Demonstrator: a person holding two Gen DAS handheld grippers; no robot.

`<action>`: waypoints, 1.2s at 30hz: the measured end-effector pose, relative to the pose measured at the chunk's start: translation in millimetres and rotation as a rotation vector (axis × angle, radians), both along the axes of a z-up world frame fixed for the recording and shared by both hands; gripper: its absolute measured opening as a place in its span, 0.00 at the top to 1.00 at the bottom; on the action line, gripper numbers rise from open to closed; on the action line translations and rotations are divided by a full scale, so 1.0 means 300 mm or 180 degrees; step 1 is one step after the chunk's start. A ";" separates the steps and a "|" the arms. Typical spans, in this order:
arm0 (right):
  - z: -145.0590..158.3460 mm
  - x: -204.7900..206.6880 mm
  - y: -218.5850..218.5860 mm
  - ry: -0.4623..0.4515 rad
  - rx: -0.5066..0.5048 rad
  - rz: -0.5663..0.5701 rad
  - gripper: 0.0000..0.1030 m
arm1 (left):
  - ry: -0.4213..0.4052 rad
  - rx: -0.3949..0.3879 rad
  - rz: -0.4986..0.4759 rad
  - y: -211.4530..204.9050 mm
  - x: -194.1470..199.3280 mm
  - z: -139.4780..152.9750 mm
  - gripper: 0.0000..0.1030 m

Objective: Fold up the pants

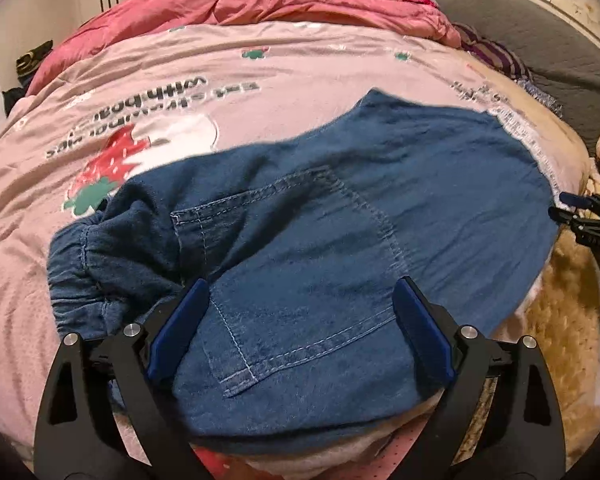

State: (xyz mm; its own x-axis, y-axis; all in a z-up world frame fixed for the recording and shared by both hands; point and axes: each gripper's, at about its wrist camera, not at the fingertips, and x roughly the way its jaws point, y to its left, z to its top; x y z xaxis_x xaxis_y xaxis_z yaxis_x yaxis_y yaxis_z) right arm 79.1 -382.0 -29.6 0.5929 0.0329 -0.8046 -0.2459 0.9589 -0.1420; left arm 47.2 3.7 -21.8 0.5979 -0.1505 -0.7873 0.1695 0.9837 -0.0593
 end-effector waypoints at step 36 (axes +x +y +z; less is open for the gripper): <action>0.116 -0.075 0.047 -0.0060 0.1114 -0.0190 0.12 | -0.0245 -0.0657 0.0121 -0.039 0.048 0.078 0.12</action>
State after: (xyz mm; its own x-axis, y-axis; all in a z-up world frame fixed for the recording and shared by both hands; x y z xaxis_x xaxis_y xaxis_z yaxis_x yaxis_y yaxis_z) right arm 56.5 -368.0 5.3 0.6168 0.2696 -0.7396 -0.1885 0.9628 0.1937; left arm 61.7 -7.9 1.5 0.6634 -0.2800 -0.6939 0.1445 0.9578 -0.2484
